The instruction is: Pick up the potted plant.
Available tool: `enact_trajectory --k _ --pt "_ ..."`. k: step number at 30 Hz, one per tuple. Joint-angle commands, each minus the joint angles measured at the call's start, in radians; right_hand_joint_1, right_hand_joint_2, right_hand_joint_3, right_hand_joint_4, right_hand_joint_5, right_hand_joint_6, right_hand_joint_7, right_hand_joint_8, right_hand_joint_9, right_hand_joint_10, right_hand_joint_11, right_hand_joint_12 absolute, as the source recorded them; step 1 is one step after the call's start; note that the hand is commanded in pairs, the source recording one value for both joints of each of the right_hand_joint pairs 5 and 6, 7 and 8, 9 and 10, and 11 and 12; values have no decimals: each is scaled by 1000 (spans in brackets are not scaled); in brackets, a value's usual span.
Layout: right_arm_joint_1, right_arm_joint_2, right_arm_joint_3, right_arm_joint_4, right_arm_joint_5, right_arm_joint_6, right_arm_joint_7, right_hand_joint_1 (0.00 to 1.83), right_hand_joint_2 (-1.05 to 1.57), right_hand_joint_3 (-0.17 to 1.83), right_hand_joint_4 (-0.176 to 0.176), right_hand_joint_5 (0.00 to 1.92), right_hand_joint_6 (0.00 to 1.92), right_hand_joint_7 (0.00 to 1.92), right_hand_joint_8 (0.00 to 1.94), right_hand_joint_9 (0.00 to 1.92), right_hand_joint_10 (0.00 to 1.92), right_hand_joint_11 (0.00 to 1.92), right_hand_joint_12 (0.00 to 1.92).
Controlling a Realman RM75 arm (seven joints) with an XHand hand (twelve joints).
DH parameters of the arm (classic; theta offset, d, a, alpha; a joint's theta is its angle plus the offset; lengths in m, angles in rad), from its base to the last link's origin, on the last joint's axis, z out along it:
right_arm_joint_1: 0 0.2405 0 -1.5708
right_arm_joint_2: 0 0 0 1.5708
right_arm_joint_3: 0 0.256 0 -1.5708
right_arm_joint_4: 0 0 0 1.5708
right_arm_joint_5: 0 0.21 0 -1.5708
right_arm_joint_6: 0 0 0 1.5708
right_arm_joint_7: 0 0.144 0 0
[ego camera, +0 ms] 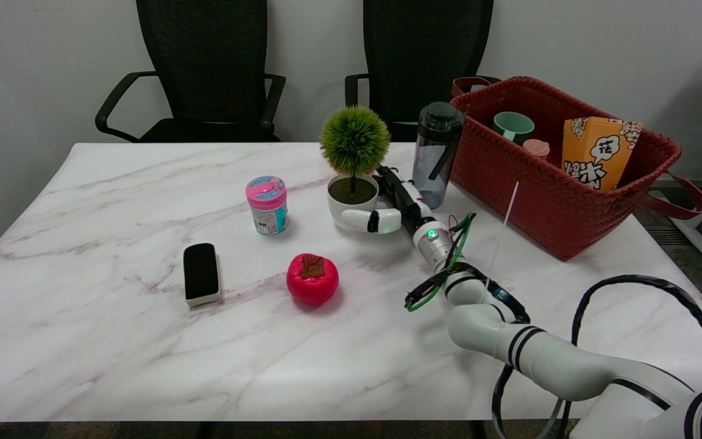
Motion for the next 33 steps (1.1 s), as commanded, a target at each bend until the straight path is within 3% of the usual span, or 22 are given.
enact_trajectory --k 1,9,12,16,21,24,33 --pt "12 -5 -6 -16 -3 -12 4 1132 -67 775 0 101 101 243 243 301 301 105 105" --pt "10 -5 -6 -11 -3 -6 3 1172 71 665 0 125 125 251 251 320 320 112 112" --pt "9 -5 -6 -7 -3 -4 3 1202 203 603 0 289 289 259 259 329 329 132 132" --pt "7 -5 -6 -5 -6 -2 3 1233 323 733 0 565 565 300 300 362 362 202 202" --pt "7 -5 -6 -3 -15 0 4 1243 396 777 0 763 763 548 548 467 467 271 271" --pt "6 -5 -6 -2 -17 1 6 1242 437 776 0 819 819 846 846 511 511 300 300" --pt "-13 11 -6 64 -18 32 9 1241 450 788 0 845 845 950 950 551 551 323 323"
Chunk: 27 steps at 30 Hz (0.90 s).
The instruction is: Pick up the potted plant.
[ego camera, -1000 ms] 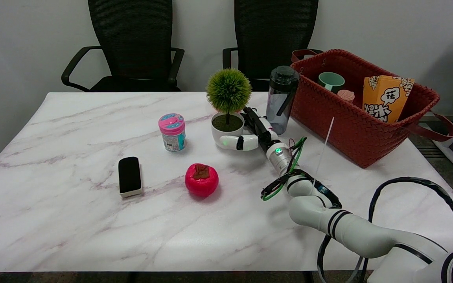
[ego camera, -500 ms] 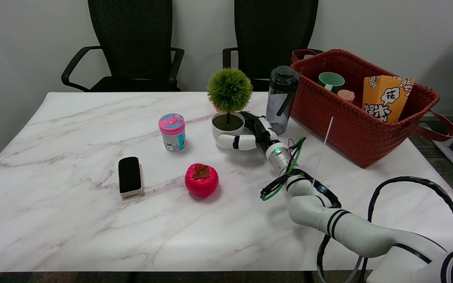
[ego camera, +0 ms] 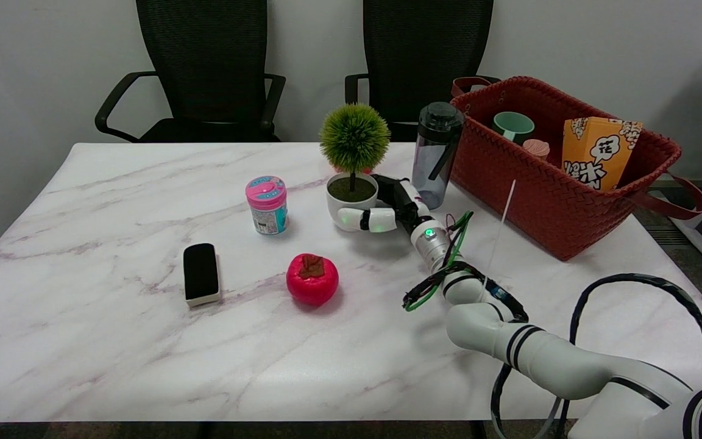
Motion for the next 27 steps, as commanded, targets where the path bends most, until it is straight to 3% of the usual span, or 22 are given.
enact_trajectory --k 1,17,27 --pt "-23 17 0 76 -7 36 4 1241 451 789 0 845 845 953 953 554 554 325 325" --pt "-75 70 1 259 -7 62 6 1244 508 860 0 861 861 986 986 576 576 341 341" --pt "-182 186 -3 603 3 26 12 1243 531 887 0 863 863 995 995 596 596 373 373"
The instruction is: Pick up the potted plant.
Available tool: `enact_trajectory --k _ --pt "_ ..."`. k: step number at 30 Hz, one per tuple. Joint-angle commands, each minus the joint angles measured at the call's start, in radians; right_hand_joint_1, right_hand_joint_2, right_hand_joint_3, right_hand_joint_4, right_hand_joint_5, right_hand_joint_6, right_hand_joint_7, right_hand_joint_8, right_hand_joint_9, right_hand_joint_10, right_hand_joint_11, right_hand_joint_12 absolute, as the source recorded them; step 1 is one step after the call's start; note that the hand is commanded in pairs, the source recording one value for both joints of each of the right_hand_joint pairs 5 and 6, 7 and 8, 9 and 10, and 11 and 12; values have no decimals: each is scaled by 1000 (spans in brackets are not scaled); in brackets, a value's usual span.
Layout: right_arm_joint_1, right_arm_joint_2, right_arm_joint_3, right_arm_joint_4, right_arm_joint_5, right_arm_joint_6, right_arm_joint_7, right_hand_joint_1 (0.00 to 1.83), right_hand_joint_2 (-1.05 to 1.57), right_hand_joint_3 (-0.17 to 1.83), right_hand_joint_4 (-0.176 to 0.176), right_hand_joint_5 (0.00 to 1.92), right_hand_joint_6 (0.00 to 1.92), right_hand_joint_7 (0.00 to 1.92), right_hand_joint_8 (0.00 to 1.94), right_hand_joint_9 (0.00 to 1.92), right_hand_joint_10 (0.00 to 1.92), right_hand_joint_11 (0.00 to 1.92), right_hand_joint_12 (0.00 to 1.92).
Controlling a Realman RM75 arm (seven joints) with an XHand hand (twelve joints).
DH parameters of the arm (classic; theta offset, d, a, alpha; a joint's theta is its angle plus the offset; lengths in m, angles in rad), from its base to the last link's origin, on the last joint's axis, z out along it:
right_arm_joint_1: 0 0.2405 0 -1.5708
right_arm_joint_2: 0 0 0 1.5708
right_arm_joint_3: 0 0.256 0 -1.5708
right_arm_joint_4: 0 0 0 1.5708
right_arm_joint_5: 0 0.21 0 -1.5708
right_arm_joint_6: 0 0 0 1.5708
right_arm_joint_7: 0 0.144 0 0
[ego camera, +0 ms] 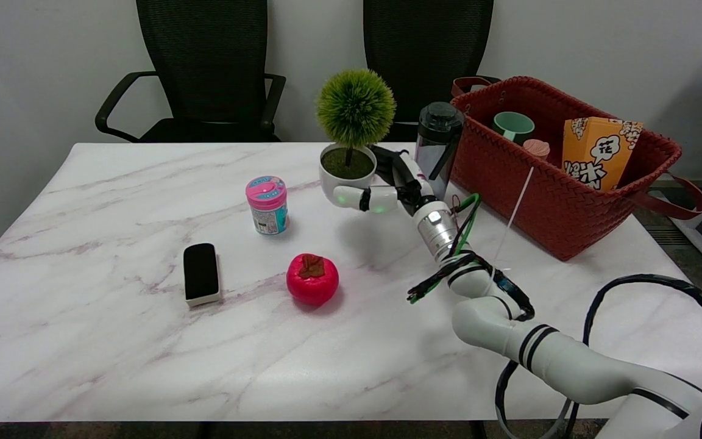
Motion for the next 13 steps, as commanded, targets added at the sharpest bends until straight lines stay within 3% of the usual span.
enact_trajectory --k 1,13 --pt "-134 146 0 430 10 -32 12 1243 531 889 0 863 863 994 994 597 597 374 374" --pt "-268 288 111 798 39 -229 106 1235 627 884 0 875 875 1008 1008 623 623 410 410"
